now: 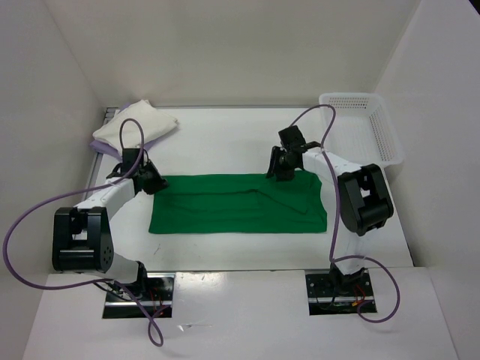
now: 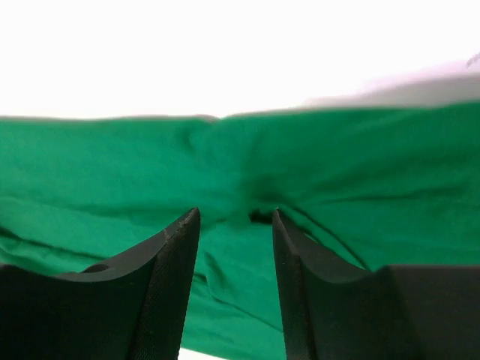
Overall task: Fold and stack the t-shirts
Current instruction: Fold the other side of the tshirt into a rectangle
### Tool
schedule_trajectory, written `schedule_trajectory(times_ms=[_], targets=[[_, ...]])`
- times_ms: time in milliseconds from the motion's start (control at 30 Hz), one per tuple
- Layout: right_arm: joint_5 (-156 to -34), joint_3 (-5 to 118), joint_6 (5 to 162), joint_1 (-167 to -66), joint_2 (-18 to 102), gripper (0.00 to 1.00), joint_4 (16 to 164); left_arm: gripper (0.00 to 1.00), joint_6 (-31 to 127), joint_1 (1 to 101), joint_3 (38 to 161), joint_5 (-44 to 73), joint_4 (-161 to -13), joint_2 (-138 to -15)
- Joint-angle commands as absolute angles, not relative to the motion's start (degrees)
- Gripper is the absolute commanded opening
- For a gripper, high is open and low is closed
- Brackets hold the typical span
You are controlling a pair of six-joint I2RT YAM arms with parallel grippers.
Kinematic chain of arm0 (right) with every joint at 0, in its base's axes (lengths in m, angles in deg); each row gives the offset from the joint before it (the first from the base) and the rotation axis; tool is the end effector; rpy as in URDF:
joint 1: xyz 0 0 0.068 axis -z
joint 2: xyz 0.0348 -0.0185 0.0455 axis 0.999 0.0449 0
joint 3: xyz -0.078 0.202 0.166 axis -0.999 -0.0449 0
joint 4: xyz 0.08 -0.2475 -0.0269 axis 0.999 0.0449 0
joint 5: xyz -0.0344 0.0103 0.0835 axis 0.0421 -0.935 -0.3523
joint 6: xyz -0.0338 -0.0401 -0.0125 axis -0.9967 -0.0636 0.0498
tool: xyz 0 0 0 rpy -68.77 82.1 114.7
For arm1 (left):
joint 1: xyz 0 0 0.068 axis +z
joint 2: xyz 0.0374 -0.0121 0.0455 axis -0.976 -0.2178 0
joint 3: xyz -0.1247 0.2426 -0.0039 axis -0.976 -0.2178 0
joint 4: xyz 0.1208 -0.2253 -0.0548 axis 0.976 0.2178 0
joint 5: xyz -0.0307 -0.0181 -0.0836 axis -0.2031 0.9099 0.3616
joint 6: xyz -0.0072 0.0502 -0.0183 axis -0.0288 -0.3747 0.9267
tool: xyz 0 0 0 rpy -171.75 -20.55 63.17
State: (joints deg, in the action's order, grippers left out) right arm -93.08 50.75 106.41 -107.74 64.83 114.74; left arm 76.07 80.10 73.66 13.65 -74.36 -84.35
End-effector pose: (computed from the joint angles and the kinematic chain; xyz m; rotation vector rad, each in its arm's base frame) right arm 0.3507 0.1338 0.1886 0.1794 2.6631 0.4378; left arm 0.2955 0.0092 0.1956 -0.8177 2.2993 -0.4470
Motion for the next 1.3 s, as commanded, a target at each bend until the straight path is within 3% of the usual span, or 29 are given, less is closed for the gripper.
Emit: schedule_trajectory(times_ms=[0, 333, 467, 600, 933, 1133, 1200, 1233, 1267], targets=[[-89.5, 54.5, 105.9, -108.4, 66.5, 0.47, 112.3, 0.13, 76.5, 80.0, 72.6, 14.3, -76.2, -83.2], [-88.4, 52.0, 105.3, -110.3, 66.6, 0.33, 115.3, 0.13, 77.5, 80.0, 72.6, 15.5, -78.0, -82.6], [-88.9, 50.9, 105.3, -111.7, 64.8, 0.09, 115.9, 0.13, 78.1, 80.0, 72.6, 16.1, -78.6, -83.6], [-90.4, 49.7, 105.9, -112.2, 62.7, 0.01, 117.6, 0.13, 78.7, 80.0, 73.2, 16.1, -79.2, -84.2], [-96.5, 38.6, 111.7, -116.4, 50.6, 0.00, 121.2, 0.13, 78.1, 80.0, 74.8, 16.1, -78.6, -84.7], [-101.8, 35.9, 116.6, -120.7, 47.0, 0.06, 120.0, 0.13, 78.1, 80.0, 77.9, 16.1, -78.6, -86.4], [-102.5, 36.5, 117.3, -120.7, 46.4, 0.18, 120.0, 0.13, 78.1, 80.0, 79.5, 16.8, -78.6, -87.1], [-101.3, 37.4, 117.3, -120.7, 46.4, 0.37, 120.6, 0.13, 78.1, 80.0, 79.5, 16.8, -78.6, -87.8], [-100.1, 38.5, 116.4, -120.7, 46.4, 0.44, 121.5, 0.13, 78.1, 80.0, 80.3, 16.8, -78.6, -87.8]])
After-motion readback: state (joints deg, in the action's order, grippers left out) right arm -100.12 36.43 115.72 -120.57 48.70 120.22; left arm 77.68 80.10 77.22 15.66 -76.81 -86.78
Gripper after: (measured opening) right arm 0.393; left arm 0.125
